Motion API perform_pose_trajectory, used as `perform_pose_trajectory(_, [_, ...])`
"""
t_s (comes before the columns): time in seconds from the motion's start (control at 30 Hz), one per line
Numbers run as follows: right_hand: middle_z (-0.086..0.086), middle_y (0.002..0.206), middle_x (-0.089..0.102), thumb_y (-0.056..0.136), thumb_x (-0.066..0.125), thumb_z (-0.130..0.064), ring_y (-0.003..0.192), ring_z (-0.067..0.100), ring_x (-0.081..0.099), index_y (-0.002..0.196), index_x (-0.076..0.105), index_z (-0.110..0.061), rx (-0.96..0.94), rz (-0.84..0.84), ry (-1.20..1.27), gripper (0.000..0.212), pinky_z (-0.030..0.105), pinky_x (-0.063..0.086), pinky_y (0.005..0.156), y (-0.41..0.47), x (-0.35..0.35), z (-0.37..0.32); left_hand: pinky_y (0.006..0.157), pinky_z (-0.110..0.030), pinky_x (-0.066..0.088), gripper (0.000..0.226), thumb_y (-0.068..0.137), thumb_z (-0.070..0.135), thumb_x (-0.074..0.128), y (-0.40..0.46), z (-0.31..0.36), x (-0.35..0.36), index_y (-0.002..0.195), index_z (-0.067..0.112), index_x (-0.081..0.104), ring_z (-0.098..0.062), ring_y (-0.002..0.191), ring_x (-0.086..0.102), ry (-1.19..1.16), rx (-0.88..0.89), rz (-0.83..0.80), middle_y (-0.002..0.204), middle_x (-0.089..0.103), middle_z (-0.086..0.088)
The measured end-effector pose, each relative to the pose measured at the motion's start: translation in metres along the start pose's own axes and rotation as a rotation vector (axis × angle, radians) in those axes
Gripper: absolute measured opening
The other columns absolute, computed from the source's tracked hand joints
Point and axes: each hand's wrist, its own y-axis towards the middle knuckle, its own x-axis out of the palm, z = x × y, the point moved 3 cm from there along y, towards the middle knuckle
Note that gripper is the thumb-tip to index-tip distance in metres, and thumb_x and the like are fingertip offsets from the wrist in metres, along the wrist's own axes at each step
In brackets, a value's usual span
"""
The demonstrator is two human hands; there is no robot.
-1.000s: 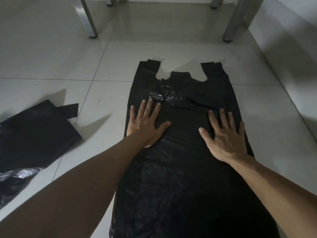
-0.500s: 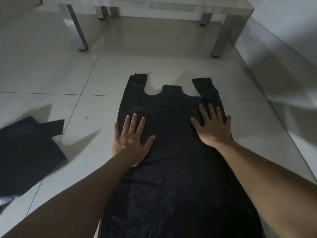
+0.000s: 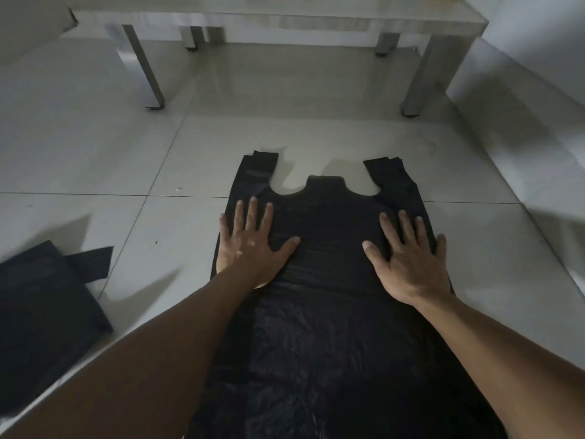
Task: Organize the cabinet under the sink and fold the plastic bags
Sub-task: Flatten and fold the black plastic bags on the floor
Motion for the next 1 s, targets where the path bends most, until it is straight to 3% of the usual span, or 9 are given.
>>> perform_pose_trajectory(0.1, [-0.001,0.163,0.003,0.089,0.019,-0.073,0.150,0.025,0.001,0.152,0.007,-0.037,0.035,-0.013,0.026,0.074,0.060,0.004,0.117,0.003,-0.009,-0.004,0.117,-0.056,-0.004,0.094,0.075,0.084,-0.004,0.000,0.001,0.001,0.152,0.030,-0.013,-0.031,0.147,-0.015,-0.004,0.000,0.008,0.160,-0.016,-0.003])
perform_pose_trajectory(0.2, [0.007,0.157,0.024,0.089,0.035,-0.068,0.144,0.029,0.022,0.147,0.030,-0.025,0.003,0.186,0.068,0.072,0.060,0.012,0.116,0.025,-0.029,-0.007,0.116,-0.057,-0.004,0.095,0.075,0.084,-0.004,-0.001,0.002,0.000,0.152,0.028,-0.012,-0.033,0.146,-0.014,-0.006,-0.005,0.030,0.160,-0.016,-0.004])
perform_pose_trajectory(0.27, [0.005,0.163,0.006,0.092,0.029,-0.068,0.149,0.028,0.007,0.154,0.016,-0.023,-0.015,0.167,0.083,0.077,0.056,0.004,0.118,0.048,-0.031,-0.003,0.117,-0.057,-0.003,0.096,0.075,0.084,-0.004,0.000,0.002,-0.001,0.152,0.027,-0.011,-0.033,0.146,-0.014,0.001,-0.005,0.032,0.160,-0.016,-0.004])
perform_pose_trajectory(0.33, [0.000,0.164,-0.009,0.091,0.016,-0.072,0.150,0.026,-0.007,0.155,0.000,-0.025,0.018,0.031,0.075,0.081,0.056,-0.002,0.119,0.066,-0.021,0.002,0.117,-0.056,-0.003,0.099,0.073,0.084,-0.005,0.000,0.002,-0.001,0.153,0.024,-0.010,-0.032,0.147,-0.013,0.001,-0.012,0.036,0.160,-0.015,-0.005])
perform_pose_trajectory(0.4, [-0.002,0.164,-0.007,0.090,0.010,-0.074,0.150,0.026,-0.007,0.155,-0.001,-0.026,0.055,-0.024,0.062,0.082,0.058,-0.002,0.118,0.076,-0.016,0.004,0.117,-0.055,-0.002,0.101,0.073,0.085,-0.005,0.001,0.002,-0.002,0.153,0.023,-0.010,-0.032,0.147,-0.013,0.001,-0.016,0.038,0.160,-0.015,-0.005])
perform_pose_trajectory(0.53, [0.000,0.164,-0.004,0.095,0.007,-0.066,0.150,0.027,-0.007,0.155,0.004,-0.032,0.001,0.092,0.076,0.069,0.060,-0.003,0.117,0.097,-0.031,0.000,0.118,-0.055,-0.001,0.101,0.072,0.084,-0.006,0.001,0.002,0.000,0.152,0.023,-0.011,-0.031,0.147,-0.013,0.004,-0.011,0.049,0.160,-0.015,-0.005])
perform_pose_trajectory(0.7, [-0.006,0.162,-0.016,0.092,0.004,-0.070,0.148,0.028,-0.016,0.152,-0.011,-0.042,0.042,-0.118,0.064,0.067,0.064,-0.007,0.114,0.119,-0.022,0.006,0.118,-0.054,-0.001,0.102,0.074,0.086,-0.004,0.002,0.001,0.001,0.153,0.022,-0.009,-0.030,0.147,-0.013,-0.008,-0.032,0.058,0.160,-0.014,-0.006])
perform_pose_trajectory(0.9, [-0.005,0.162,-0.015,0.090,0.008,-0.075,0.149,0.029,-0.015,0.146,-0.027,-0.041,0.093,-0.109,0.176,0.075,0.063,-0.010,0.114,0.115,-0.023,0.007,0.118,-0.054,0.000,0.104,0.072,0.085,-0.008,0.004,0.001,0.001,0.153,0.020,-0.010,-0.030,0.147,-0.012,0.001,-0.046,0.051,0.161,-0.013,-0.007])
perform_pose_trajectory(1.0, [-0.003,0.163,-0.013,0.093,0.013,-0.069,0.149,0.024,-0.013,0.148,-0.027,-0.034,0.096,0.041,0.330,0.076,0.058,-0.009,0.117,0.093,-0.042,0.007,0.118,-0.054,-0.001,0.103,0.073,0.085,-0.006,0.004,0.001,0.001,0.153,0.020,-0.010,-0.030,0.147,-0.012,-0.004,-0.047,0.045,0.160,-0.014,-0.008])
